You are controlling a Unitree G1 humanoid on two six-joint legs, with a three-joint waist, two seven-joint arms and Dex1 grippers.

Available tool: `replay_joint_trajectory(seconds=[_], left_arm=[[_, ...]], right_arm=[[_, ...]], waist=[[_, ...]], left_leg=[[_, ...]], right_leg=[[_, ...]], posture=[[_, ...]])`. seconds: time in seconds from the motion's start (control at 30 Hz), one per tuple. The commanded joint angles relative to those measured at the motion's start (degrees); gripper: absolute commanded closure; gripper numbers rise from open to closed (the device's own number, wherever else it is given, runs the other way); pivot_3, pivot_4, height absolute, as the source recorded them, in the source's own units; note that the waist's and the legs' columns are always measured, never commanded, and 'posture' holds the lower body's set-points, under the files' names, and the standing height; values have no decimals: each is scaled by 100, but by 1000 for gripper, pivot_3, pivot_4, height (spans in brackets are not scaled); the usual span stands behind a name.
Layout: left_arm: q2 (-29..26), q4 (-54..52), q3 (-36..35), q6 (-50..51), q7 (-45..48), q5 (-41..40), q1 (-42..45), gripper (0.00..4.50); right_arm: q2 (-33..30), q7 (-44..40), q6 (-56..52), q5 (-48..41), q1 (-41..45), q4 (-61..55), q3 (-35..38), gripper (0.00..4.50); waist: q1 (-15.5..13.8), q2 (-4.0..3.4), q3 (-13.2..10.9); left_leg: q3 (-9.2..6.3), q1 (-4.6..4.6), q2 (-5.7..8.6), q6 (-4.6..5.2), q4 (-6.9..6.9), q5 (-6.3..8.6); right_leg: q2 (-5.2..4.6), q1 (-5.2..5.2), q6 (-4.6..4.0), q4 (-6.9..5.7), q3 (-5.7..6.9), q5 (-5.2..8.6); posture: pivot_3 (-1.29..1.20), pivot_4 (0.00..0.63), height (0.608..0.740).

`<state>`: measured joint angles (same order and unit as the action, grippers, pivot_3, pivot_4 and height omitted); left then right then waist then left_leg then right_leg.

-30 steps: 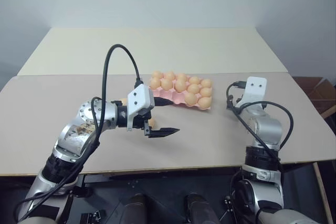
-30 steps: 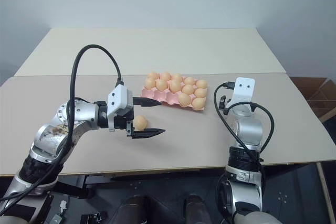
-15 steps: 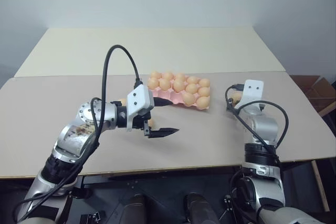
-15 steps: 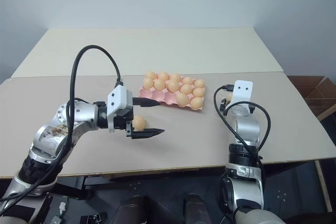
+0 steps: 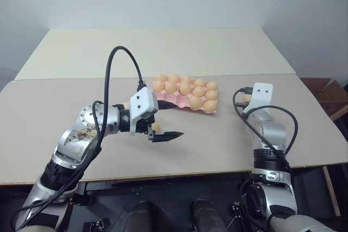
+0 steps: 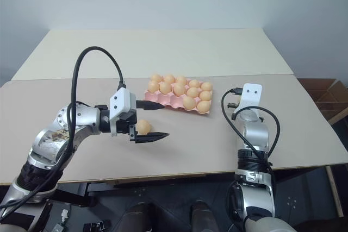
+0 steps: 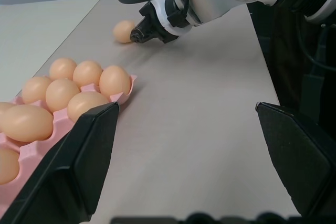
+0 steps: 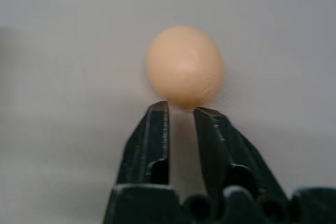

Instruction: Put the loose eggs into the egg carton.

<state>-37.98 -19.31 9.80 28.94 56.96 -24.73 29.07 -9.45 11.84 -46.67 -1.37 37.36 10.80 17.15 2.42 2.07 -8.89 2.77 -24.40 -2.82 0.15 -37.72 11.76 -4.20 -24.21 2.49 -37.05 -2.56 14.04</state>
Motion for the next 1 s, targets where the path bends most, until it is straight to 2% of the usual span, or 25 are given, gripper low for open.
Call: replay_joint_trajectory(seconds=[0.03, 0.07, 0.17, 0.37, 0.5, 0.53, 0.73, 0.9, 1.0], left_arm=[[-51, -173, -199, -30, -17, -41, -9, 0], [-61, -183, -206, -28, -18, -44, -18, 0], [-86, -208, -220, -26, -16, -45, -41, 0], [-112, -275, -302, 23, -48, -74, -91, 0], [-114, -315, -335, 52, -57, -86, -120, 0], [-112, -324, -339, 61, -60, -90, -125, 0], [-87, -276, -301, 53, -27, -66, -67, 0], [-83, -237, -298, 45, 10, -52, -26, 0], [-88, -234, -298, 43, 23, -47, -24, 0]], right_arm=[[-107, 2, -7, -14, -15, -247, 26, 4459], [-93, 15, -152, -23, -49, -418, 40, 4459], [-12, 75, -537, -71, -124, -873, 114, 3786], [199, -45, -1644, -236, -499, -2581, 118, 1637], [140, -138, -1825, -206, -626, -3059, 26, 222], [91, -205, -1781, -214, -649, -3095, -17, 51], [-706, -913, -1222, -159, -543, -2209, -508, 51], [-1213, -1323, -687, -181, -124, -884, -523, 51], [-1312, -1437, -301, -210, 179, -198, -491, 51]], waist=[[0, 0, 0], [-1, 0, 0], [-3, 0, 0], [-7, -1, 0], [-7, -1, 0], [-6, -1, 0], [-1, 0, -1], [-1, 1, -2], [14, 1, -2]], left_leg=[[0, 0, 0, 0, 0, 0], [0, 0, 0, 0, 0, 0], [0, -1, 0, 0, 1, 0], [-3, -2, -1, 0, 2, 0], [-2, 1, 0, 0, 1, 0], [-2, 1, -1, 0, 1, 0], [0, 1, 0, 0, 1, 0], [1, 0, 2, 0, 1, 0], [1, 1, 1, 0, 2, 0]], right_leg=[[0, 0, 0, 0, 0, 0], [0, 0, 0, 0, 0, 0], [0, -1, 0, 0, 0, 0], [0, -2, 0, 0, 1, 0], [-1, 0, 0, 0, 1, 0], [-1, 0, 0, 0, 1, 0], [-1, 0, 0, 2, 1, 0], [-1, 1, 0, 3, 0, 0], [1, 0, 0, 3, -1, 0]], posture=[[0, 150, 740], [0, 150, 740], [0, 150, 740], [0, 150, 740], [0, 150, 740], [0, 150, 740], [0, 150, 740], [0, 150, 740], [0, 150, 740]])
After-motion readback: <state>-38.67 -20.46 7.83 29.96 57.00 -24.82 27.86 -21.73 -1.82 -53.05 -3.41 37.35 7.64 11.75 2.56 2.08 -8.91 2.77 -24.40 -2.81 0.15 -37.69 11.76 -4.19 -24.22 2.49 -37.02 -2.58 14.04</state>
